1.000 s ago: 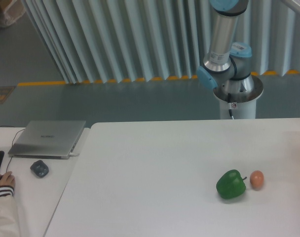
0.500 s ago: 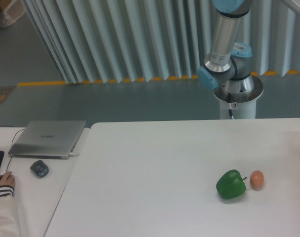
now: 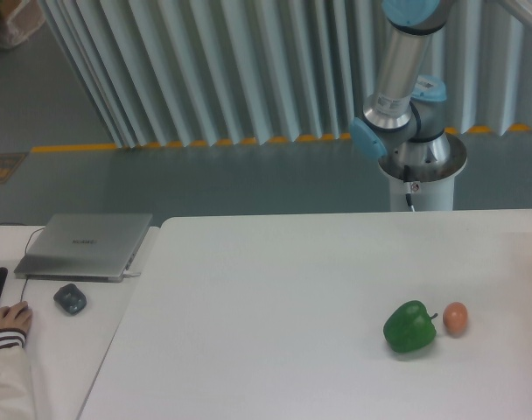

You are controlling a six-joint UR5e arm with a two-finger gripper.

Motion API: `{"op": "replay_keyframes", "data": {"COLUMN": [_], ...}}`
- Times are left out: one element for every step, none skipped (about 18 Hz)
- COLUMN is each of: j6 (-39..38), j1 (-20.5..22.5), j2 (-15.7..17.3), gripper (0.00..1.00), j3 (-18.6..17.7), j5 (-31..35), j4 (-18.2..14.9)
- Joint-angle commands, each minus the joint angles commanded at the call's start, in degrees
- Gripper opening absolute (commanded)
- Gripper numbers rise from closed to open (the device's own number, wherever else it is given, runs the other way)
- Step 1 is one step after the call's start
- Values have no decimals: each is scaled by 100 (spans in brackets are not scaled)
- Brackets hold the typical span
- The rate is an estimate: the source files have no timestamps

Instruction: Place the red pepper on the table

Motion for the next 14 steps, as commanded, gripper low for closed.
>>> {"op": "replay_keyframes", "data": {"j6": [-9,-35,-35,-44,-70,-70,-70,-70,-70,-70,-70,-79,-123,-262], "j1": [-26,-44,-53,-44,-53,-62,-53,-53,-53,-53,-53,-70,-97,-158], "j2": [26,35,44,61,62,70,79,79,88,131,175,185,211,246], "gripper": [48,43,42,39,27,25,23,22,22,22,22,22,22,22], "j3": [79,149,202,255,273,256,264,264,273,282,282,334,413,527], "j5": [9,18,9,9,9,9,9,9,9,9,0,0,-43,-61], "j4": [-148,-271,-342,-404,-465,-457,-457,-457,-466,-466,-492,-519,-649,-868]}}
